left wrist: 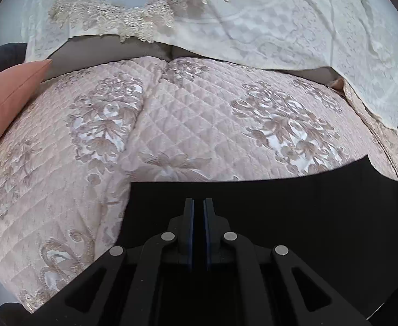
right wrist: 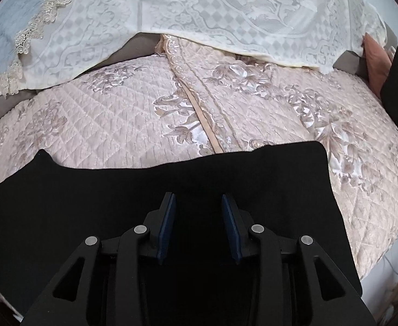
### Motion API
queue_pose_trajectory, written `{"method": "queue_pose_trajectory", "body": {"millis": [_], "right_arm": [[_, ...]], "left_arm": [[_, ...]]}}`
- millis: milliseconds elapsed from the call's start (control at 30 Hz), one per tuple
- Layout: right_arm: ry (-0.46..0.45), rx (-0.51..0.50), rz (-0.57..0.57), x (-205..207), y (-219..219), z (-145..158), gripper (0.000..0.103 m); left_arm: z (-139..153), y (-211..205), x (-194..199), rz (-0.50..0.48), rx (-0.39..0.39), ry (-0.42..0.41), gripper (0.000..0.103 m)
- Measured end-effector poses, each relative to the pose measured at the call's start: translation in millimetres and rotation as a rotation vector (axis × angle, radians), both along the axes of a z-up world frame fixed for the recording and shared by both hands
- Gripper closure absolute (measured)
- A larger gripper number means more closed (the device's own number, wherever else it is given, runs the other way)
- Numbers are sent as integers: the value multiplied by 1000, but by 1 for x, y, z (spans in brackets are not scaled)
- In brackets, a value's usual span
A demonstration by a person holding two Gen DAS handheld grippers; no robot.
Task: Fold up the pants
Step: 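Smooth the pants flat by dragging both closed grippers across them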
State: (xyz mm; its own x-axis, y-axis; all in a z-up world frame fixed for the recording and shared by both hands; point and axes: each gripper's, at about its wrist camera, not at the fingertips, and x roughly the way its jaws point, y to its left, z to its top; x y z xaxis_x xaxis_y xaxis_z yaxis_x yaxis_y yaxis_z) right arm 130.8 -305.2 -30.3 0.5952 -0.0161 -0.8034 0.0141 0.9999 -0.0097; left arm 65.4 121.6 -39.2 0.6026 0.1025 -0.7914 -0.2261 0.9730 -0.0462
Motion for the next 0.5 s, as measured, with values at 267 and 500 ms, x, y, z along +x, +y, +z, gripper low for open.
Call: {"method": "queue_pose_trajectory", "body": {"millis": [267, 500], "right_arm": [[-31, 27, 78, -13, 30, 15, 67], [-40, 52, 237, -63, 85, 20, 67]], "left_arm": [[14, 13, -11, 31, -7, -29, 94], [11, 9, -52, -5, -82, -54, 94]]}}
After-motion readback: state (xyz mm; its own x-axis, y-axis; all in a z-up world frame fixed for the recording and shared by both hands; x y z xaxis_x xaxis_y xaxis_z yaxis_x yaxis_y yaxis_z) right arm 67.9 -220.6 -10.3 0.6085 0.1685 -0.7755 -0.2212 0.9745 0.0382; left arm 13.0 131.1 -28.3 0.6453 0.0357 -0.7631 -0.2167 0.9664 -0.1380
